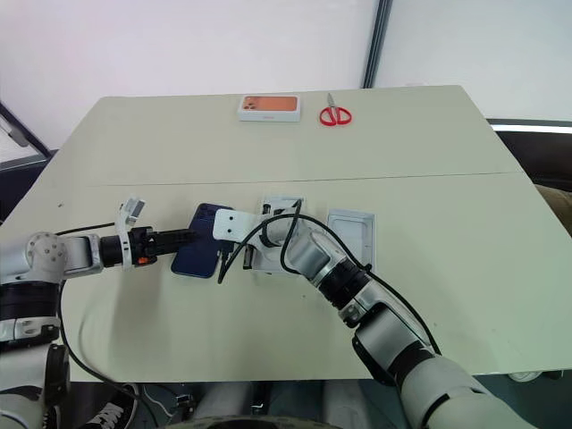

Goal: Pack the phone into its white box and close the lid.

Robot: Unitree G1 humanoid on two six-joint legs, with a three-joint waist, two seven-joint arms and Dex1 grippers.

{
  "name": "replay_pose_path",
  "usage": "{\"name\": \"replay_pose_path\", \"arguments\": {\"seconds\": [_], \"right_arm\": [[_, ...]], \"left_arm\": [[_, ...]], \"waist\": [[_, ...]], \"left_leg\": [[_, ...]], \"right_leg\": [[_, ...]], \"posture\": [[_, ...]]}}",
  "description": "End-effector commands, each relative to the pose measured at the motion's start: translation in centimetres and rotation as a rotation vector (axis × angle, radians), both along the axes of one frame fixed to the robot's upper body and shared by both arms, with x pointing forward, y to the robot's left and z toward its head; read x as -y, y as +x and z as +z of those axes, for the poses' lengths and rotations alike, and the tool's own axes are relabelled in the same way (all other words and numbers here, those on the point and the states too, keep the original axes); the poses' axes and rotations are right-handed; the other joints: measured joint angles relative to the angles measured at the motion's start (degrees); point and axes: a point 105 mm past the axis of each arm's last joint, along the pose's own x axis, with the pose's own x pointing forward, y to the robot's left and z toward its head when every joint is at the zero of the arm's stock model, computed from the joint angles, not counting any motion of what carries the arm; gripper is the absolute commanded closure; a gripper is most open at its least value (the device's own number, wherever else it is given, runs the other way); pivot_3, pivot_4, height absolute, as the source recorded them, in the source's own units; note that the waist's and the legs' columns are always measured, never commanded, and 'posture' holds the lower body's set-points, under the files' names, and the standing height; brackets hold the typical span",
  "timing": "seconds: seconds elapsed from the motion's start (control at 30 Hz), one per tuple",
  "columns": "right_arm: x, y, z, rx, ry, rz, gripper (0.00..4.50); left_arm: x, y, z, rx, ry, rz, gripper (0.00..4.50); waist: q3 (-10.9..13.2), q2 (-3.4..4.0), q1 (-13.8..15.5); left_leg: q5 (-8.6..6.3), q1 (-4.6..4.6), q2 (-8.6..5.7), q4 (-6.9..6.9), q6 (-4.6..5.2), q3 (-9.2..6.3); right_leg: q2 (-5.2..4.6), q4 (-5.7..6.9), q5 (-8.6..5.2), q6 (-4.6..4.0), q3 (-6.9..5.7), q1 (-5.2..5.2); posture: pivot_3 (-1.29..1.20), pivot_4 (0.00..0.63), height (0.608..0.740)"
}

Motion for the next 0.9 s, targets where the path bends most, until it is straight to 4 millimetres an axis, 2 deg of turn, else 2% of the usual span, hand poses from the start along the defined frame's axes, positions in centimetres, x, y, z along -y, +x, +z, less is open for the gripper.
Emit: {"name": "replay_pose_path", "arguments": {"seconds": [0.03, 0.2, 0.5, 0.6, 0.8, 0.83, 0.9], "right_arm": [[-1.8, -0.8, -0.6, -0.005, 0.007, 0.038, 4.4], [-2.3, -0.4, -0.4, 0.005, 0.018, 0.024, 4.4], [-2.2, -0.4, -0.7, 0.008, 0.019, 0.026, 4.4], [-2.2, -0.5, -0.6, 0.008, 0.019, 0.028, 4.44], [-1.9, -0.2, -0.7, 0.021, 0.013, 0.023, 4.44], [-1.9, -0.2, -0.8, 0.021, 0.014, 0.022, 4.44], [-1.9, -0.2, -0.7, 0.022, 0.022, 0.016, 4.44]], "left_arm": [[1.9, -1.6, -3.2, -0.16, -0.002, -0.048, 0.32], [3.1, -1.7, -3.0, -0.16, -0.026, -0.074, 0.32], [3.4, -1.7, -3.1, -0.168, -0.043, -0.062, 0.32], [3.6, -1.8, -3.0, -0.167, -0.047, -0.066, 1.18], [3.4, -1.7, -3.2, -0.181, -0.047, -0.058, 4.3], [3.4, -1.8, -3.1, -0.184, -0.052, -0.061, 4.45], [3.4, -1.9, -2.9, -0.19, -0.079, -0.064, 4.45]], "waist": [[0.0, 0.0, -0.01], [-0.02, 0.0, 0.01], [-0.02, 0.0, 0.0], [-0.02, 0.0, -0.09], [-0.04, -0.04, -0.25], [-0.04, -0.04, -0.34], [-0.04, -0.04, -0.36]], "left_leg": [[0.0, 0.03, 0.0, -0.01, 0.0, 0.0], [-0.01, 0.35, 0.0, -0.14, -0.01, 0.0], [-0.01, 0.39, 0.0, -0.15, -0.01, -0.02], [-0.01, 0.39, 0.0, -0.15, -0.01, -0.02], [-0.01, 0.37, 0.01, -0.21, -0.01, -0.02], [-0.01, 0.39, 0.01, -0.21, -0.01, -0.04], [-0.01, 0.41, 0.03, -0.21, -0.02, -0.03]], "right_leg": [[0.0, 0.0, 0.0, 0.0, 0.0, 0.02], [-0.01, -0.13, -0.01, 0.0, 0.0, 0.36], [0.0, -0.15, -0.01, 0.01, -0.01, 0.41], [0.0, -0.16, -0.01, 0.01, -0.01, 0.41], [0.01, -0.17, -0.02, 0.01, -0.01, 0.36], [0.01, -0.17, -0.02, 0.01, -0.03, 0.4], [0.01, -0.18, -0.02, 0.01, -0.02, 0.41]], "posture": [[0.0, 0.15, 0.74], [0.0, 0.15, 0.74], [0.0, 0.15, 0.74], [0.0, 0.15, 0.74], [0.0, 0.15, 0.74], [0.0, 0.15, 0.74], [0.0, 0.15, 0.74]]}}
